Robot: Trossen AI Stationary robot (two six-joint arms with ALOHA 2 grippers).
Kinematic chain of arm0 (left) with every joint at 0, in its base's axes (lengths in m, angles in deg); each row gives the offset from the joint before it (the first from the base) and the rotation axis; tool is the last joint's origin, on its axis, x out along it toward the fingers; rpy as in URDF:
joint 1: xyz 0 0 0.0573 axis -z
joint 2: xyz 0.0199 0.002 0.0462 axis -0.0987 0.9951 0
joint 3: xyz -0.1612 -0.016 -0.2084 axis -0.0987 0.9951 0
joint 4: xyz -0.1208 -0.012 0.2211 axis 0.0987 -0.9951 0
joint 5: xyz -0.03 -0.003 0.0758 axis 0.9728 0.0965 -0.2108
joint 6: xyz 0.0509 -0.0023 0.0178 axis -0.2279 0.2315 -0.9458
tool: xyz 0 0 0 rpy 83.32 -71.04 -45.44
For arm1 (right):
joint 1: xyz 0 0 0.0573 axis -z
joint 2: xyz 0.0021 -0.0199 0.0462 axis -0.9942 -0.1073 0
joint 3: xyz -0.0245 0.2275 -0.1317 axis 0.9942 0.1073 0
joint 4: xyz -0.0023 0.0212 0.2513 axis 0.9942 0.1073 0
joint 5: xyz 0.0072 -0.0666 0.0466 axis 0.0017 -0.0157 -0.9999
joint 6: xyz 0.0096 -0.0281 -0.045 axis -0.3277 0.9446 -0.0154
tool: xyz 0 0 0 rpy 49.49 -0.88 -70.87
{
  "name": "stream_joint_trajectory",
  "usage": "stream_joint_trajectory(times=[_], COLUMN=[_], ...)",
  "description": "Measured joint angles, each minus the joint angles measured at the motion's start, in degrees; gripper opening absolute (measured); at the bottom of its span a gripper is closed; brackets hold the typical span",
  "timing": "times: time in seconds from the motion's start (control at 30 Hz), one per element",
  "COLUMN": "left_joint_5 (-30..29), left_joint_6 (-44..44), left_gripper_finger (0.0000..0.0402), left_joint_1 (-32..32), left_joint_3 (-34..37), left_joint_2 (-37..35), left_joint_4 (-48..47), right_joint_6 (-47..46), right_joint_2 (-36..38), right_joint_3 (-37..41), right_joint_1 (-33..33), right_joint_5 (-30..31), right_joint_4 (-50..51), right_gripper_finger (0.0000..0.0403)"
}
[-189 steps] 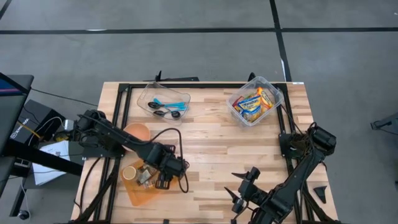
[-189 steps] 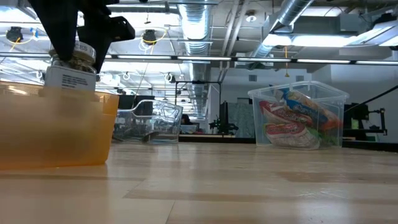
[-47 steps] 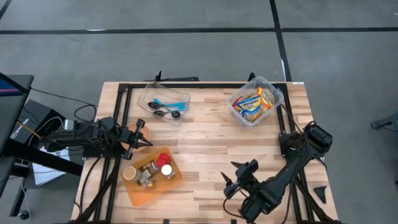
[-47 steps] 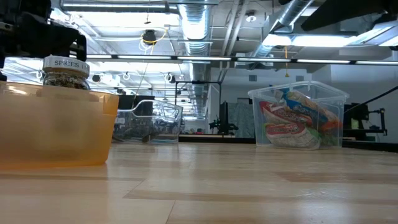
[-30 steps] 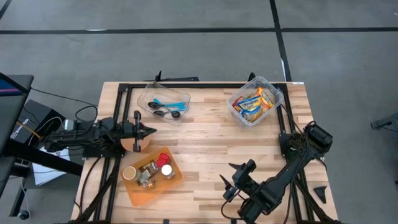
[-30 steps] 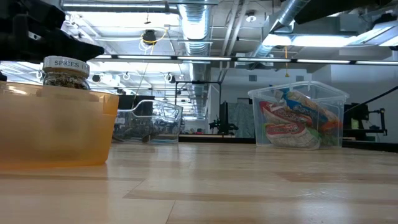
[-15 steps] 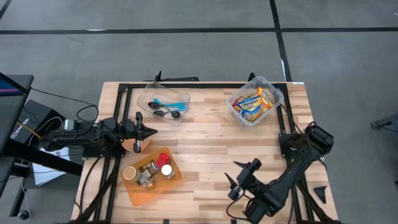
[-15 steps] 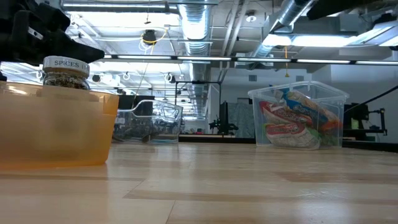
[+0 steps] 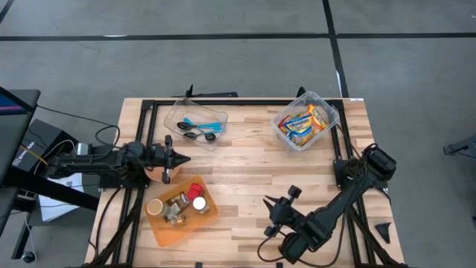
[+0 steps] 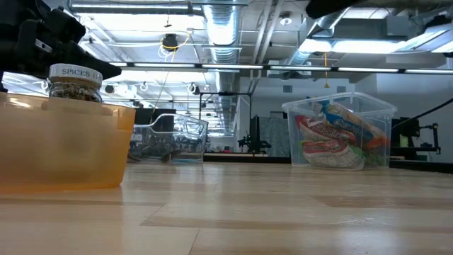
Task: Pick & Place Food Item
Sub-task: Return to Home Position
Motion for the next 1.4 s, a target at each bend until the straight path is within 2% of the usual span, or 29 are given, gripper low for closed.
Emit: stream_joint_trajectory(times=[0.27,0.43,0.6,0.77,0.83,0.9,0.97,1.03,1.27,1.4], left_joint_5=[0.01,0.02,0.02,0.02,0.02,0.01,0.02,0.0,0.0,0.0], left_joint_6=[0.0,0.0,0.0,0.0,0.0,0.0,0.0,0.0,0.0,0.0], left_gripper_finger=[0.0,0.0,0.0,0.0,0.0,0.0,0.0,0.0,0.0,0.0], left_joint_1=[0.0,0.0,0.0,0.0,0.0,0.0,0.0,0.0,0.0,0.0], left_joint_3=[0.0,0.0,0.0,0.0,0.0,0.0,0.0,0.0,0.0,0.0], left_joint_2=[1.96,2.73,3.02,3.02,3.02,3.02,3.03,3.22,4.4,4.83], left_joint_4=[0.04,0.04,0.01,0.04,0.05,0.06,0.07,0.2,1.14,1.29], right_joint_6=[12.04,26.04,42.76,49.69,55.21,59.96,61.4,61.01,55.95,56.19], right_joint_2=[0.42,0.42,0.42,0.46,2.42,6.11,10.34,13.76,28.03,34.93], right_joint_3=[0.02,0.02,0.22,1.01,5.16,10.9,18.11,25.54,50.01,59.79], right_joint_1=[3.53,4.97,5.75,7.41,8.04,9.75,12.51,15.65,24.04,25.96], right_joint_5=[0.02,-0.94,-10.69,-19.58,-25.11,-35.33,-45.35,-50.68,-54.85,-58.38], right_joint_4=[-4.76,-14.37,-25.75,-30.77,-38.93,-49.46,-60.36,-67.42,-84.58,-89.78], right_gripper_finger=[0.0045,0.0035,0.0004,0.0008,0.0003,0.0003,0.0005,0.0003,0.0004,0.0002])
